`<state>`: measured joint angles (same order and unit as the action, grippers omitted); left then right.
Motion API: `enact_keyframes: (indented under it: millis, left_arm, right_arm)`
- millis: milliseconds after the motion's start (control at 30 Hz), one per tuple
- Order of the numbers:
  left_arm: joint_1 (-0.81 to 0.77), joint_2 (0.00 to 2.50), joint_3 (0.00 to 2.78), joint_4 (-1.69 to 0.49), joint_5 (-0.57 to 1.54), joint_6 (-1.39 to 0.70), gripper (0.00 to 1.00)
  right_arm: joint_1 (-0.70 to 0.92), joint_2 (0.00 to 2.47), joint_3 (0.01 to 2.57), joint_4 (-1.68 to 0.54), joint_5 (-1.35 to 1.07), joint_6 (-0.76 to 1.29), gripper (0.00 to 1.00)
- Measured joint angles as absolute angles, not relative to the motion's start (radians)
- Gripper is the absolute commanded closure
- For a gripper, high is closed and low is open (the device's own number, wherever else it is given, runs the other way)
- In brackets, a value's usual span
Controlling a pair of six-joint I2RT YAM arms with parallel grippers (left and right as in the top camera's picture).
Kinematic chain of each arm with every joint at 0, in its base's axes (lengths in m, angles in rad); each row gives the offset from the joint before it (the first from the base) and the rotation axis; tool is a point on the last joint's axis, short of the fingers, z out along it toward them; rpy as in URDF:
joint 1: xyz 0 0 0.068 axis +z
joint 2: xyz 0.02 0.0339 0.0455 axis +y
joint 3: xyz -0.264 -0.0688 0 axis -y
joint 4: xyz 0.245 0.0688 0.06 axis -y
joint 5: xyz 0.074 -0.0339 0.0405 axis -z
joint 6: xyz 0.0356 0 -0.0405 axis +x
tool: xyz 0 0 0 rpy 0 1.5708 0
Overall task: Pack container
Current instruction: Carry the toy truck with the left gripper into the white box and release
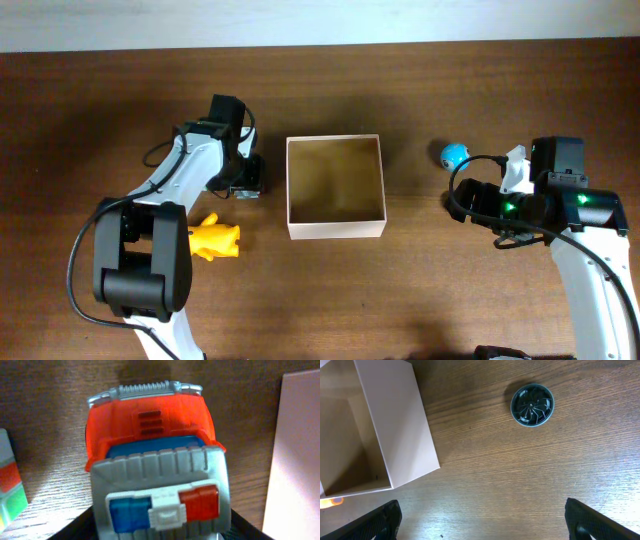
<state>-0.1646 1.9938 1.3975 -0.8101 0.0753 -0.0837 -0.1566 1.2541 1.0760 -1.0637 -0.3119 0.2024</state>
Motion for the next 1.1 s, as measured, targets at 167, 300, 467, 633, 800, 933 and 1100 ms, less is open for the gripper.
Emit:
enact_keyframes:
  millis: [167, 300, 467, 633, 800, 933, 1100]
  left_arm:
    - [-0.165, 1.994, 1.402, -0.815, 0.075, -0.087, 0.55]
    - [-0.165, 1.994, 1.431, -0.875, 0.075, -0.087, 0.62]
    - [-0.167, 1.973, 1.522, -1.002, 0.073, -0.087, 0.68]
    - [-0.186, 1.850, 1.629, -1.093, 0.071, -0.095, 0.77]
    - [-0.276, 1.675, 1.681, -1.113, 0.071, -0.152, 0.80]
    - [-0.395, 1.576, 1.684, -1.115, 0.070, -0.236, 0.81]
    - [-0.549, 1.579, 1.685, -1.106, 0.017, -0.378, 0.81]
  right_arm:
    - [-0.157, 1.254, 1.076, -1.067, -0.312, 0.202, 0.01]
    - [-0.157, 1.254, 1.076, -1.067, -0.312, 0.203, 0.01]
    - [-0.157, 1.254, 1.076, -1.068, -0.312, 0.202, 0.01]
    - [-0.157, 1.254, 1.076, -1.068, -0.312, 0.202, 0.01]
    - [-0.157, 1.254, 1.076, -1.067, -0.312, 0.202, 0.01]
    - [-0.157, 1.254, 1.076, -1.068, -0.312, 0.202, 0.01]
    - [-0.157, 1.254, 1.076, -1.067, -0.312, 0.203, 0.01]
